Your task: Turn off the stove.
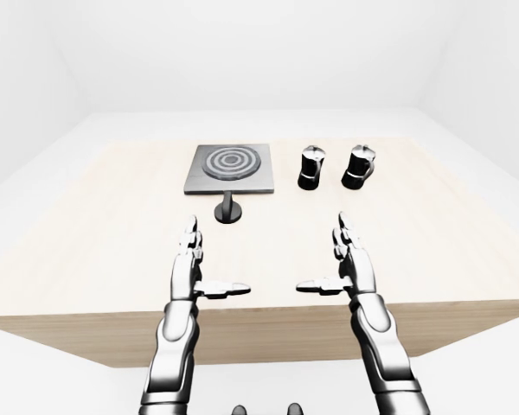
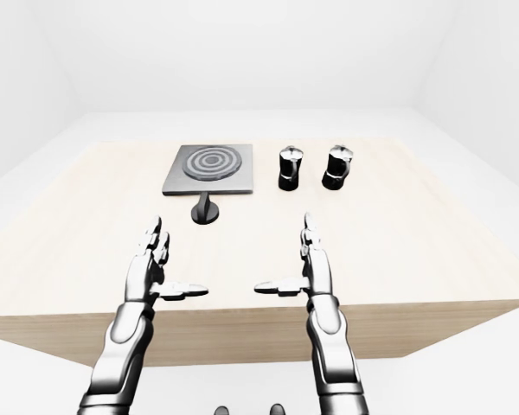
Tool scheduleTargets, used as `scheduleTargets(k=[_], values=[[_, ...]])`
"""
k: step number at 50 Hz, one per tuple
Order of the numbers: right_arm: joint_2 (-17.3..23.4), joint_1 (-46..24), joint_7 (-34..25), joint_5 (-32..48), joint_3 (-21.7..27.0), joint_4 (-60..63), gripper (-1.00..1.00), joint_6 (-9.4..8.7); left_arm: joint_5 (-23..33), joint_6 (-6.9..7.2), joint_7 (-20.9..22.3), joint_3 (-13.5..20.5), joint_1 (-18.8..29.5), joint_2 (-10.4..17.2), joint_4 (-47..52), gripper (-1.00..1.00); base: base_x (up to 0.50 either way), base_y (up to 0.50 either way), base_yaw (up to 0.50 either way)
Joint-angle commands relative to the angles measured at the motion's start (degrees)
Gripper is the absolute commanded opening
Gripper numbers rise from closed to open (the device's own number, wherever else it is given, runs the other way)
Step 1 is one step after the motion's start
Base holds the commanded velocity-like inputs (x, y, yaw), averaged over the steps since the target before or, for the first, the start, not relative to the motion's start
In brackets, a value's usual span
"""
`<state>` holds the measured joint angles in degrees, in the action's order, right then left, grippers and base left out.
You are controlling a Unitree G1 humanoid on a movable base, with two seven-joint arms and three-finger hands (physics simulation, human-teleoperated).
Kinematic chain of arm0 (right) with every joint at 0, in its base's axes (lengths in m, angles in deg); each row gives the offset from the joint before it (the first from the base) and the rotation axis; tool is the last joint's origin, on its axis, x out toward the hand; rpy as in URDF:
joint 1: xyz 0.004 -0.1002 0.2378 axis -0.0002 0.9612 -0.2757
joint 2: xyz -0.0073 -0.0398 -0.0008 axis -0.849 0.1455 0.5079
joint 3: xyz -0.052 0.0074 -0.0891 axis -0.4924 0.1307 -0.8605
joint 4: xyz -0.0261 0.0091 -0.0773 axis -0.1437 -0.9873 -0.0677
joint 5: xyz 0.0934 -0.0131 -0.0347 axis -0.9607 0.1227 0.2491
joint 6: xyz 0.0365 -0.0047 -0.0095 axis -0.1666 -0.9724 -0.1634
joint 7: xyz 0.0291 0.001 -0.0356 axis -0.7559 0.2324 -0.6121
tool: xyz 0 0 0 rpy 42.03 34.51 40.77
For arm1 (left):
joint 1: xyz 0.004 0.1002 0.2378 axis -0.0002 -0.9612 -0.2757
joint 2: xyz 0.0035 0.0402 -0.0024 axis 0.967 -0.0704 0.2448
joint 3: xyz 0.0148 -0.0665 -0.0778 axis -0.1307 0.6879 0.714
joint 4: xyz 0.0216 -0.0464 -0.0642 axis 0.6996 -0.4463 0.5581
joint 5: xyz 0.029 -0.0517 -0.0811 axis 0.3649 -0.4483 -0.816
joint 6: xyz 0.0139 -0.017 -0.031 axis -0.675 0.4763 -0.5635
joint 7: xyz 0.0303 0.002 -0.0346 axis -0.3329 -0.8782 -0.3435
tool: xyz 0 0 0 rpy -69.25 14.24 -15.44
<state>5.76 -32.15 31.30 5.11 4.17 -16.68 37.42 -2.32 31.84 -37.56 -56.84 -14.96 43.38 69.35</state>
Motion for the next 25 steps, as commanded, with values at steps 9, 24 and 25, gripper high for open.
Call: scheduleTargets(k=[9, 24, 25], values=[[1.06, -0.92, -3.19, -1.98, 1.83, -3.02, 1.00, 1.63, -2.93, -3.29, 1.80, 1.57, -1.92, 0.33, 2.89, 1.00, 0.00, 0.00, 0.00], [1.07, -1.30, -3.56, -1.67, 1.67, -3.41, 1.00, 1.34, -2.33, -3.30, 2.17, 1.09, -1.99, 0.35, 1.42, 1.00, 0.00, 0.13, 0.00], [1.14, -1.38, -3.72, -1.72, 1.75, -4.07, 1.00, 1.84, -2.29, -3.30, 2.15, 1.06, -2.12, 0.36, 1.84, 1.00, 0.00, 0.23, 0.00]])
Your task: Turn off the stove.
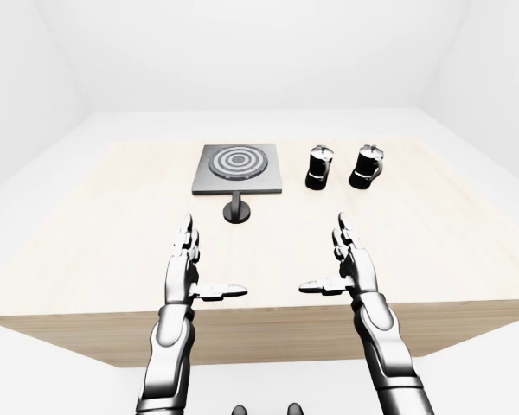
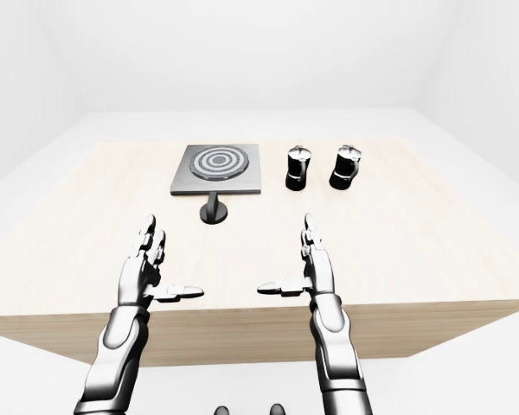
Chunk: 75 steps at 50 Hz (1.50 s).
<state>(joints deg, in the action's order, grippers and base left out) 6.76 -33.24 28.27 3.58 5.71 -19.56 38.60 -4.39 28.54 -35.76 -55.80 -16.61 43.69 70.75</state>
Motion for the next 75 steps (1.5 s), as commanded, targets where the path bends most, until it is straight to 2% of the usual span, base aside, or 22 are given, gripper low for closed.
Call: scheduleTargets(k=[1, 3, 9, 10, 14, 19, 21, 22, 29, 30, 35, 38, 43, 48, 50, 59, 60, 62, 67, 70, 72, 75], values=[[0.09, -0.29, -0.64, -0.20, 0.16, -0.93, 1.00, 0.37, -0.22, 0.00, 0.38, 0.04, -0.39, 0.06, 0.25, 1.00, 0.00, 0.23, 0.00], [0.04, -0.32, -0.55, -0.13, 0.04, -0.47, 1.00, -0.31, -0.25, 0.00, 0.39, 0.07, -0.26, 0.05, -0.05, 1.00, 0.00, 0.23, 0.00], [0.05, -0.51, -0.69, -0.05, -0.05, -0.64, 1.00, -0.50, -0.22, 0.00, 0.46, 0.04, -0.47, 0.04, 0.29, 1.00, 0.00, 0.24, 0.00], [0.08, -0.47, -0.77, -0.15, 0.10, -1.16, 1.00, 0.18, -0.38, 0.00, -0.08, 0.32, -0.08, -0.10, 0.03, 1.00, 0.00, 0.25, 0.00], [0.09, -0.37, -0.78, -0.24, 0.18, -1.19, 1.00, 0.42, -0.68, 0.00, -0.16, 0.37, -0.27, -0.03, 0.99, 1.00, 0.00, 0.25, 0.00], [0.11, -0.58, -0.75, -0.09, 0.05, -0.88, 1.00, -0.37, -0.01, 0.00, -0.59, 0.17, -0.05, -0.08, -0.25, 1.00, 0.00, 0.25, 0.00], [0.15, -0.58, -0.91, -0.14, 0.13, -1.48, 1.00, 0.33, 0.10, 0.00, -0.85, 0.21, 0.40, -0.04, -1.00, 1.00, 0.00, 0.25, 0.00], [0.10, -0.53, -0.79, -0.09, 0.04, -0.77, 1.00, -0.33, 0.27, 0.00, -1.00, 0.17, 0.53, 0.00, -1.01, 1.00, 0.00, 0.25, 0.00], [0.08, -0.59, -0.80, 0.03, -0.05, -0.63, 1.00, -0.61, 0.43, 0.00, -0.72, 0.07, 0.45, 0.05, -1.38, 1.00, 0.00, 0.26, 0.00], [0.13, -0.64, -0.91, -0.02, 0.05, -1.14, 1.00, -0.12, 0.02, 0.00, -0.60, 0.19, 0.43, 0.09, -0.55, 1.00, 0.00, 0.27, 0.00], [0.16, -0.97, -0.97, 0.01, 0.02, -1.60, 1.00, -0.21, 0.34, 0.00, -0.82, 0.14, 0.79, 0.08, -1.36, 1.00, 0.00, 0.26, 0.00], [0.21, -0.91, -1.06, -0.02, 0.15, -2.16, 1.00, 0.46, 0.40, 0.00, -0.63, 0.03, 0.24, 0.09, -0.47, 1.00, 0.00, 0.26, 0.00], [0.16, -0.95, -1.05, -0.05, 0.09, -1.92, 1.00, 0.19, 0.41, 0.00, -0.39, 0.02, -0.02, 0.14, -0.16, 1.00, 0.00, 0.26, 0.00], [0.19, -0.61, -1.18, -0.40, 0.34, -2.38, 1.00, 1.49, 0.52, 0.00, -0.33, 0.01, 0.03, 0.07, -0.48, 1.00, 0.00, 0.26, 0.00], [0.13, -0.67, -1.02, -0.31, 0.21, -1.87, 1.00, 0.86, 0.47, 0.00, -0.32, 0.05, 0.02, 0.08, -0.37, 1.00, 0.00, 0.27, 0.00], [0.22, -0.54, -1.23, -0.60, 0.35, -2.25, 1.00, 1.83, 0.33, 0.00, -0.27, 0.08, 0.27, 0.08, -0.84, 1.00, 0.00, 0.09, 0.00], [0.16, -0.67, -1.04, -0.43, 0.13, -1.35, 1.00, 0.66, 0.33, 0.00, -0.29, 0.08, 0.25, 0.07, -0.78, 1.00, 0.00, 0.00, 0.00], [0.15, -0.65, -1.06, -0.34, 0.04, -1.05, 1.00, 0.41, 0.31, 0.00, -0.29, 0.07, 0.28, 0.06, -0.82, 1.00, 0.19, 0.00, 0.00], [0.17, -0.76, -1.12, -0.32, 0.10, -1.32, 1.00, 0.27, 0.33, 0.00, -0.33, 0.06, 0.18, 0.06, -0.43, 1.00, 0.29, 0.00, 0.00], [0.25, -0.82, -1.29, -0.38, 0.27, -2.29, 1.00, 1.09, 0.34, 0.00, -0.35, 0.07, 0.30, 0.04, -0.93, 1.00, 0.30, 0.00, 0.00], [0.17, -0.78, -1.09, -0.27, 0.14, -1.53, 1.00, 0.41, 0.31, 0.00, -0.34, 0.07, 0.19, 0.08, -0.58, 1.00, 0.30, 0.00, 0.00], [0.18, -0.80, -0.98, -0.30, 0.24, -1.63, 1.00, 0.33, 0.31, 0.00, -0.33, 0.07, 0.30, 0.05, -0.94, 1.00, 0.31, 0.00, 0.00]])
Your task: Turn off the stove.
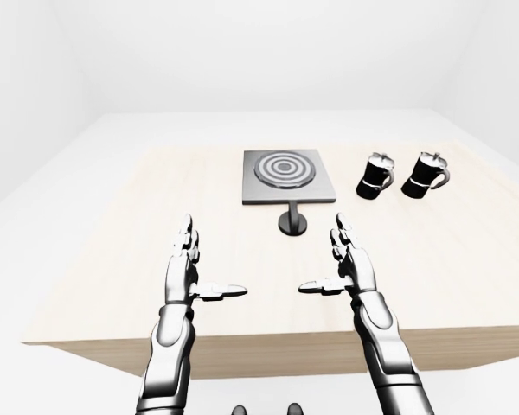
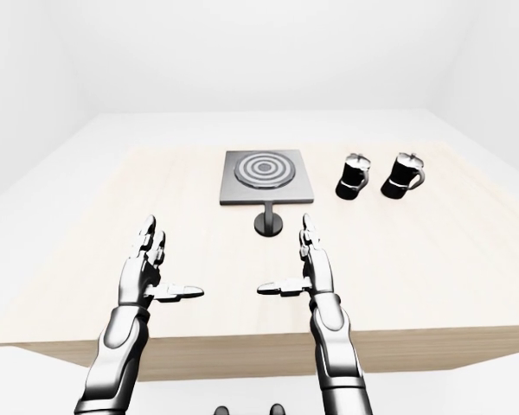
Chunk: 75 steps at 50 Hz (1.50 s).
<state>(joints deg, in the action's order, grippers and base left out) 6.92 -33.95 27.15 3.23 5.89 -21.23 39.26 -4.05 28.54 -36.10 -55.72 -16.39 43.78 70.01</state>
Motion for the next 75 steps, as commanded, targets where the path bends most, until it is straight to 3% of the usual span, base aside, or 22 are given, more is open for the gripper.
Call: scheduleTargets(k=[1, 4, 6, 12, 16, 18, 21, 25, 37, 48, 52, 61, 63, 65, 74, 75], values=[[0.08, -0.11, 0.02, 0.00, 0.15, -0.50, 1.00, 0.21, -0.06, 0.00, 0.03, -0.02, 0.01, -0.03, -0.05, 1.00, 0.31, 0.00, 0.00], [0.13, -0.17, -0.06, -0.01, 0.20, -0.96, 1.00, 0.61, -0.07, 0.00, 0.01, 0.01, 0.13, -0.05, -0.39, 1.00, 0.31, 0.00, 0.00], [0.05, -0.14, 0.22, 0.11, 0.09, -0.08, 1.00, -0.27, -0.05, 0.00, -0.09, -0.01, 0.00, -0.06, 0.05, 1.00, 0.31, 0.00, 0.00], [0.09, -0.26, 0.26, 0.17, 0.12, -0.51, 1.00, -0.21, -0.25, 0.00, 0.01, 0.00, -0.28, -0.04, 0.83, 1.00, 0.31, 0.00, 0.00], [-0.04, -0.14, 0.67, 0.41, -0.06, 0.41, 1.00, -1.11, -0.52, 0.00, 0.18, 0.04, -0.46, -0.05, 1.24, 1.00, 0.31, 0.00, 0.00], [0.01, -0.16, 0.61, 0.38, 0.03, -0.21, 1.00, -0.56, -0.99, 0.12, 0.43, 0.18, -0.59, 0.02, 2.09, 1.00, 0.31, 0.03, 0.00], [-0.02, -0.26, 0.69, 0.41, -0.06, 0.24, 1.00, -1.11, -1.06, 0.00, 0.52, 0.20, -0.33, -0.04, 1.10, 1.00, 0.31, 0.04, 0.00], [0.13, -0.24, 0.36, 0.23, 0.19, -1.15, 1.00, 0.26, -0.81, 0.00, 0.43, 0.07, -0.33, -0.08, 0.84, 1.00, 0.31, 0.05, 0.00], [0.12, -0.69, 0.48, 0.22, 0.13, -0.75, 1.00, -0.73, -0.09, 0.00, 0.39, -0.13, -0.59, -0.05, 0.49, 1.00, 0.31, 0.07, 0.00], [0.15, -0.54, 0.59, -0.13, 0.43, -1.33, 1.00, 0.19, -1.27, 0.01, 0.67, 0.44, -0.87, 0.00, 2.86, 1.00, 0.31, 0.07, 0.00], [0.10, -0.32, 0.93, -0.43, 0.60, -1.40, 1.00, 0.91, -2.44, 0.00, -2.98, 3.12, -0.66, -0.04, 4.06, 1.00, 0.00, 0.00, 0.00], [0.08, 0.04, 1.37, 0.02, 0.36, -0.26, 1.00, 0.56, -6.60, 0.00, -5.40, 8.81, -4.24, 0.39, 10.06, 1.00, 0.00, 0.00, 0.00], [0.12, -0.03, 1.35, 0.13, 0.35, -0.38, 1.00, 0.74, -7.22, 0.00, -9.48, 11.00, -2.87, -0.05, 9.08, 1.00, 0.00, 0.00, 0.00], [0.07, 0.08, 1.39, 0.26, 0.27, -0.16, 1.00, 0.67, -8.93, 0.00, -10.81, 11.93, -2.40, 0.48, 9.04, 1.00, 0.00, 0.00, 0.00], [0.14, 0.05, 1.20, 0.82, 0.17, -0.15, 1.00, 0.73, -7.49, 0.00, -25.94, 18.16, -0.20, 2.05, 5.26, 1.00, 0.00, 0.00, 0.00], [0.13, 0.04, 1.21, 0.92, 0.16, -0.38, 1.00, 0.91, -8.07, 0.00, -25.75, 18.62, -0.20, 2.93, 3.88, 1.00, 0.00, 0.00, 0.00]])
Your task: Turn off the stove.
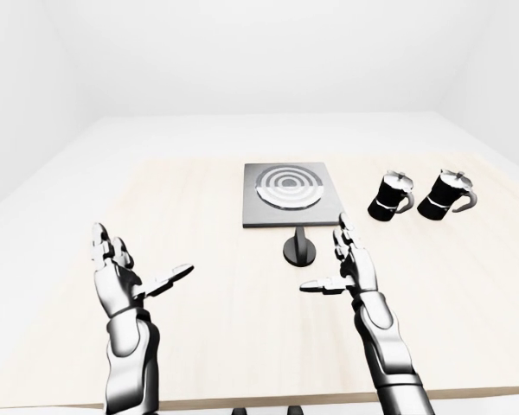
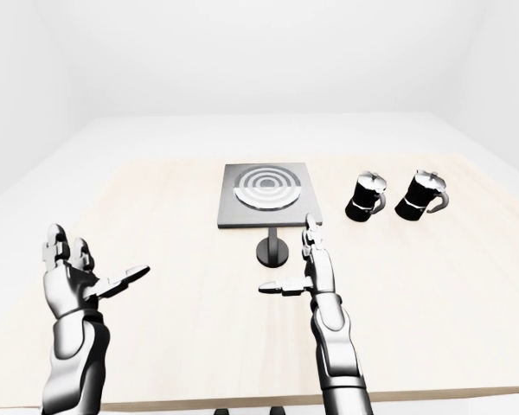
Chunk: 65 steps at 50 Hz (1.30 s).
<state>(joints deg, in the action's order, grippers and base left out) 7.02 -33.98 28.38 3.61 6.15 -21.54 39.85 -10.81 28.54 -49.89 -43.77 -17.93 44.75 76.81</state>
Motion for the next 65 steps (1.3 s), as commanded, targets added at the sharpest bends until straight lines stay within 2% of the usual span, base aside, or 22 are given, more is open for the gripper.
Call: scheduleTargets(k=[1, 4, 6, 9, 11, 13, 17, 18, 22, 28, 29, 30, 32, 59, 65], values=[[0.00, 0.14, 0.00, 0.66, -0.19, 0.28, 1.00, 0.09, -0.92, 0.00, -13.34, 7.38, 1.48, 2.17, -3.90, 1.00, 0.00, 0.00, 0.00], [-0.04, 0.21, 0.02, 0.83, -0.25, 0.52, 1.00, -0.09, -1.72, 0.00, -15.51, 8.93, 1.21, 2.92, -4.36, 1.00, 0.00, 0.00, 0.00], [0.04, 0.11, -0.17, 0.86, -0.17, -0.13, 1.00, 0.57, -2.04, 0.00, -16.57, 9.92, 1.21, 3.47, -4.90, 1.00, 0.00, 0.00, 0.00], [0.11, -0.01, -0.36, 1.34, -0.35, -0.49, 1.00, 0.83, -4.11, 0.00, -16.51, 12.24, 0.05, 4.33, -3.46, 1.00, 0.00, 0.00, 0.00], [0.05, -0.04, -0.25, 1.61, -0.47, 0.26, 1.00, -0.04, -4.97, 0.00, -15.73, 13.46, -0.11, 4.75, -4.76, 1.00, 0.00, 0.00, 0.00], [0.04, 0.07, -0.35, 1.75, -0.52, 0.25, 1.00, 0.28, -4.57, 0.00, -16.08, 15.44, -1.36, 4.83, -5.07, 1.00, 0.00, 0.00, 0.00], [0.03, 0.15, -0.43, 1.90, -0.50, 0.10, 1.00, 0.57, -5.98, 0.00, -14.25, 17.58, -2.16, 5.23, -7.51, 1.00, 0.00, 0.00, 0.00], [0.10, 0.13, -0.62, 1.84, -0.41, -0.58, 1.00, 1.22, -6.28, 0.00, -13.37, 18.11, -2.54, 5.47, -8.41, 1.00, 0.00, 0.00, 0.00], [0.04, 0.13, -0.63, 1.99, -0.51, 0.02, 1.00, 0.42, -7.18, 0.00, -10.17, 19.64, -3.00, 6.59, -12.23, 1.00, 0.00, 0.00, 0.00], [-0.02, 0.19, -0.51, 2.14, -0.54, 0.30, 1.00, 0.07, -4.41, 0.00, -10.09, 16.56, -1.05, 7.67, -18.59, 1.00, 0.00, 0.00, 0.00], [-0.04, 0.18, -0.35, 2.21, -0.54, 0.49, 1.00, -0.21, -4.19, 0.00, -11.67, 16.31, 0.05, 7.71, -19.35, 1.00, 0.00, 0.00, 0.00], [-0.01, 0.20, -0.44, 2.22, -0.52, 0.12, 1.00, 0.35, -4.42, 0.00, -12.24, 15.88, 0.75, 7.93, -20.36, 1.00, 0.00, 0.00, 0.00], [0.00, -0.06, -0.32, 2.09, -0.42, 0.09, 1.00, -0.37, -4.47, 0.00, -12.64, 13.94, 1.39, 8.65, -19.03, 1.00, 0.00, 0.00, 0.00], [0.02, -0.07, -0.29, 2.05, -0.45, 0.11, 1.00, -0.41, -4.48, 0.00, -12.65, 13.87, 1.37, 8.64, -18.78, 1.00, 0.00, 0.00, 0.00], [0.08, -0.15, -0.71, 2.09, -0.50, 0.48, 1.00, -0.50, -7.48, 0.00, -9.94, 14.84, 0.44, 8.46, -17.32, 1.00, 0.00, 0.00, 0.00]])
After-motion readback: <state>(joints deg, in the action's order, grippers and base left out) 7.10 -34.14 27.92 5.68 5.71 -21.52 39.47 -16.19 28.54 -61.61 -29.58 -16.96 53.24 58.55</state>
